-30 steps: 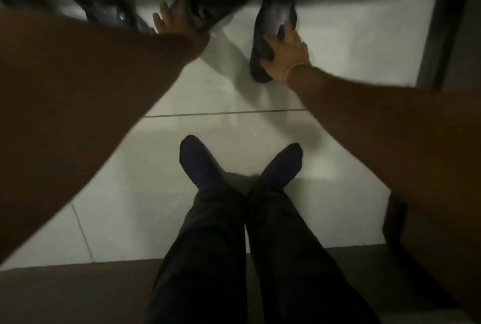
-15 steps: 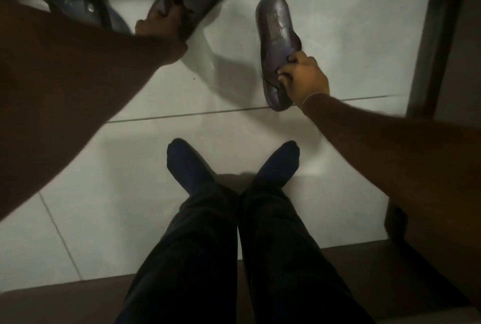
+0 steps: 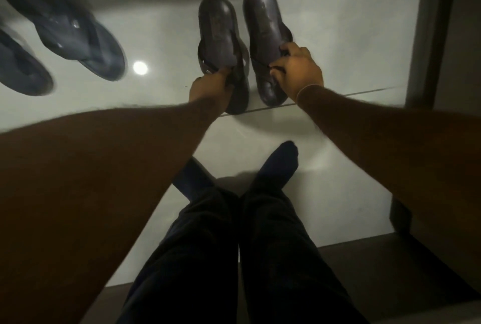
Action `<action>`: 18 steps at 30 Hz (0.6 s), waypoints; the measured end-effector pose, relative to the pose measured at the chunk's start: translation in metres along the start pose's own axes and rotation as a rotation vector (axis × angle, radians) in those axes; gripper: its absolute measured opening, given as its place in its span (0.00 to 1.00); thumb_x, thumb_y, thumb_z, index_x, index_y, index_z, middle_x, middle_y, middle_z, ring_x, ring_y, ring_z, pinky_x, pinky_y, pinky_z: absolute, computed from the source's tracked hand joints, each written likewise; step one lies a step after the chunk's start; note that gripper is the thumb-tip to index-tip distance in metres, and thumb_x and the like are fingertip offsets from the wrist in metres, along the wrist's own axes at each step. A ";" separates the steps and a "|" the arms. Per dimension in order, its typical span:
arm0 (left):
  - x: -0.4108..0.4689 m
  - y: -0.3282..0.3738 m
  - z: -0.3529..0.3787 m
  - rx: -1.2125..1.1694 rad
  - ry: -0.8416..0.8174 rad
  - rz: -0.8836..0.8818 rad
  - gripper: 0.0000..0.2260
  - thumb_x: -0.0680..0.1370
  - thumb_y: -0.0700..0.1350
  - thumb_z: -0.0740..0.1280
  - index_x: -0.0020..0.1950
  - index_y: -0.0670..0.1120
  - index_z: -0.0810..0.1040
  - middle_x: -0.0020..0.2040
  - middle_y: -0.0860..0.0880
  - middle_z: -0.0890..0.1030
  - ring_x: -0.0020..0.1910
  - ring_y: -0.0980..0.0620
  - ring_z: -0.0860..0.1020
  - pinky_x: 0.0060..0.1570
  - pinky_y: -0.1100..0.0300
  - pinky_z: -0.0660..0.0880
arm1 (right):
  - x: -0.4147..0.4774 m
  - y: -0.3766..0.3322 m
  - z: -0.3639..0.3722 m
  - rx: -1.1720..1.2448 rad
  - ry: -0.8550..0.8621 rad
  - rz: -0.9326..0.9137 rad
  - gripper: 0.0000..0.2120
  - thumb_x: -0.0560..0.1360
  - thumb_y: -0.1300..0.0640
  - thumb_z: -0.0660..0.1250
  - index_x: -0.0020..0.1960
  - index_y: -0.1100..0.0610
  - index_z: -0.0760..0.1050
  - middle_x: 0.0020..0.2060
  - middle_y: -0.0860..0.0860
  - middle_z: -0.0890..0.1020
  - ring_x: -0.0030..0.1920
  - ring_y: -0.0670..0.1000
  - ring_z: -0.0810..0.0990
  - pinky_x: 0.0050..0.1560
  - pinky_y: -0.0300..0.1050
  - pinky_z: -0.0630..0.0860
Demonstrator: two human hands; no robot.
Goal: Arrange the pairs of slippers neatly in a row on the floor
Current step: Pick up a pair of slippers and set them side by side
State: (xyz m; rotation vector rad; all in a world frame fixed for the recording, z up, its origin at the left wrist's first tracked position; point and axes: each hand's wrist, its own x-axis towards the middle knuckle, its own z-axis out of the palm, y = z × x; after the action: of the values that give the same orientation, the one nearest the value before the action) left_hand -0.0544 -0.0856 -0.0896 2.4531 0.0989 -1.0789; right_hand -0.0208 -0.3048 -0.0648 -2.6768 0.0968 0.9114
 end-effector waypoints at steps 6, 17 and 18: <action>0.009 0.007 0.006 -0.020 -0.003 0.001 0.21 0.85 0.51 0.62 0.78 0.52 0.70 0.64 0.38 0.84 0.61 0.32 0.82 0.62 0.40 0.81 | 0.000 0.001 0.002 0.045 -0.003 0.006 0.18 0.80 0.48 0.71 0.68 0.51 0.79 0.72 0.57 0.75 0.66 0.65 0.78 0.68 0.62 0.78; 0.018 0.011 0.012 0.000 0.034 0.025 0.23 0.85 0.52 0.62 0.81 0.53 0.68 0.63 0.37 0.83 0.60 0.32 0.82 0.61 0.42 0.81 | -0.001 0.001 0.002 0.028 -0.004 -0.028 0.18 0.80 0.48 0.71 0.69 0.50 0.79 0.73 0.57 0.73 0.68 0.65 0.77 0.68 0.62 0.78; 0.017 0.010 0.013 0.011 0.033 0.039 0.25 0.85 0.52 0.62 0.82 0.53 0.65 0.63 0.37 0.83 0.59 0.31 0.82 0.60 0.41 0.81 | 0.000 0.003 0.004 0.032 0.002 -0.033 0.20 0.80 0.48 0.71 0.70 0.48 0.77 0.75 0.56 0.72 0.69 0.64 0.76 0.69 0.61 0.77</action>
State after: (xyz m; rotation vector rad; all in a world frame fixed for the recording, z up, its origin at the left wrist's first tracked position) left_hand -0.0490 -0.1021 -0.1054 2.4724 0.0550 -1.0255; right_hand -0.0236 -0.3068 -0.0685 -2.6421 0.0671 0.8904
